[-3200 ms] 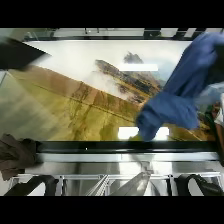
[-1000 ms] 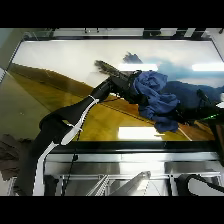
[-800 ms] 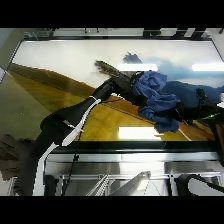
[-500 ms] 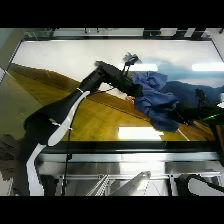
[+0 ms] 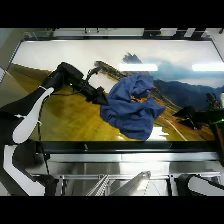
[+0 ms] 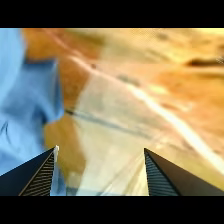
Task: Fold the shirts.
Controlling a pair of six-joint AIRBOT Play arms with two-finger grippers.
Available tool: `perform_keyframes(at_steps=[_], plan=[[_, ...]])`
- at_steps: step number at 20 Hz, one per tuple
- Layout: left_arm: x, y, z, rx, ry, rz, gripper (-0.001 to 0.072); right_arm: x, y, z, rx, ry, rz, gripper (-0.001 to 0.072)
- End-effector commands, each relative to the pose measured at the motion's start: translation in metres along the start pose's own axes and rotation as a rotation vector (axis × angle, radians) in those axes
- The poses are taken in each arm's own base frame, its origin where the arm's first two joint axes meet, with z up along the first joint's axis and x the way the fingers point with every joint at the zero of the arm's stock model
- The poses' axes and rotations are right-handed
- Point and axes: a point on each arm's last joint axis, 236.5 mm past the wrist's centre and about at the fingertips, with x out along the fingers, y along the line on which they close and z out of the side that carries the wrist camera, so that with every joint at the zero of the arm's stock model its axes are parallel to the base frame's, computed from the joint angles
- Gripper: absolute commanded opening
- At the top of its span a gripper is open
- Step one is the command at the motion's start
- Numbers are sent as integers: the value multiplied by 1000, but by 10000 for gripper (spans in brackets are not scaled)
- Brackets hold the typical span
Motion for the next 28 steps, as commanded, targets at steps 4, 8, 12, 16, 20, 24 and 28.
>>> perform_keyframes(at_steps=[4,8,12,16,20,24,28], plan=[[-2,53,-74,-251,111,-119,19,37,29,17,72,-19,161,599],[-1,60,-79,-270,103,-124,19,89,50,-11,28,82,149,599],[-5,59,-72,-249,86,-116,19,125,79,-40,-20,165,158,584],[-15,55,-56,-204,48,-96,19,131,110,-62,-64,232,229,346],[-25,50,-44,-165,22,-84,19,111,156,-66,-106,244,438,25],[-61,-19,-41,-3,10,-195,19,18,252,-50,-235,114,833,24],[-139,-131,-53,396,-141,-102,20,-144,333,-47,-534,-245,1050,24]])
